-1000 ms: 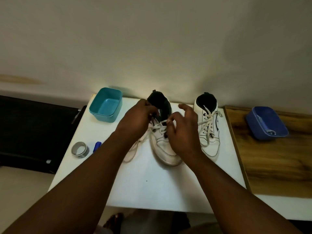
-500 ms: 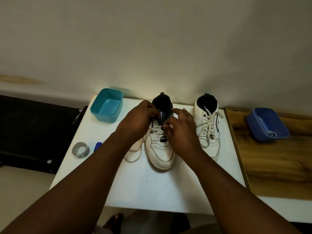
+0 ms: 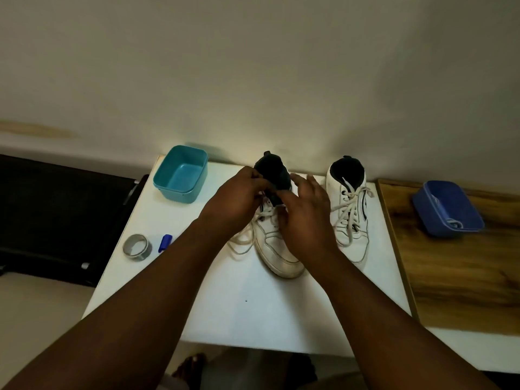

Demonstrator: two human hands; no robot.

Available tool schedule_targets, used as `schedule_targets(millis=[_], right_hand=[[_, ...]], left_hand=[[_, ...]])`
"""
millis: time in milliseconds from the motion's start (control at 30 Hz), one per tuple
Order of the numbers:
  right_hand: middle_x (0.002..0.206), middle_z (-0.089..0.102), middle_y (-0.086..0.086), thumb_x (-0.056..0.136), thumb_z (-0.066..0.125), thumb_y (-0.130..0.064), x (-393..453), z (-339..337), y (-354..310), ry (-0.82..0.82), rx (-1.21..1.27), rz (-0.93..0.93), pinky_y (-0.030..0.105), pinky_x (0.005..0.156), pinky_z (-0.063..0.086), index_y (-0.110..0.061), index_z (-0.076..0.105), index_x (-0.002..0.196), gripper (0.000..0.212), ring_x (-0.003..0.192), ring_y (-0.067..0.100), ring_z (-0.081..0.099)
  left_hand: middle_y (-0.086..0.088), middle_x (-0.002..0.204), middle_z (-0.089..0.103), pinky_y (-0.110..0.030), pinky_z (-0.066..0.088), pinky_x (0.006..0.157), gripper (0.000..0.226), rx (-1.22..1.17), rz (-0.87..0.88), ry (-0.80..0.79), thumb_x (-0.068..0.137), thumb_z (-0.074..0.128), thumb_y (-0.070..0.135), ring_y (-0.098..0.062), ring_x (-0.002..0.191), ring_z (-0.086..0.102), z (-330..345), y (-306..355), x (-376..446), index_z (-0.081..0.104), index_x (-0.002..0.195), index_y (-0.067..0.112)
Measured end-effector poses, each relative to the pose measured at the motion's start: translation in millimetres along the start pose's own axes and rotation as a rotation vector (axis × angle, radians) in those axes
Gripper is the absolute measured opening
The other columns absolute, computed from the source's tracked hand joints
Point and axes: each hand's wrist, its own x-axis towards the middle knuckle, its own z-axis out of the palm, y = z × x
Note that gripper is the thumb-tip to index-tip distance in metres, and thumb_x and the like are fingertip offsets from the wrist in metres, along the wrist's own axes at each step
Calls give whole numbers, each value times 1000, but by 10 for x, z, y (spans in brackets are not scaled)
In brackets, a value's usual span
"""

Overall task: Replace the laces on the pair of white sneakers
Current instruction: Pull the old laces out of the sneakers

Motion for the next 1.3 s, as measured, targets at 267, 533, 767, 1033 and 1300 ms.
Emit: schedule_targets(millis=[267,533,767,1033,1300], right_hand=[[112,62,15,89,61,-6,38,-80,244,171,34,165,41,86,48,-10,68,92,9,101,34,60],[140,50,14,93,69,-21,-27,-103,129,153,69,187,50,111,37,-19,65,125,33,133,37,45],[136,62,5,90,71,-19,33,39,98,23,72,82,59,113,31,-27,76,94,9,138,40,43],[152,48,5,93,70,-18,21,-82,81,-23,148,23,55,119,24,-30,75,109,21,149,39,26],[131,61,4,91,66,-22,63,-87,205,109,2,113,55,107,38,-24,70,90,5,127,32,52]], left_hand=[[-3,125,56,-27,44,91,23,15,20,-6,95,69,19,-22,112,58,-24,-53,35,75,116,26],[-1,126,56,-27,44,93,23,1,13,-8,95,68,17,-21,112,58,-27,-43,26,74,116,25],[-2,128,57,-23,39,91,24,11,6,-13,95,69,17,-21,114,58,-60,-57,24,74,118,24],[-5,128,59,-28,46,93,24,6,15,-9,95,68,15,-23,113,59,-37,-22,22,75,116,22],[-3,127,58,-22,38,87,23,1,35,-25,95,68,14,-21,112,59,-88,-88,3,75,116,21]])
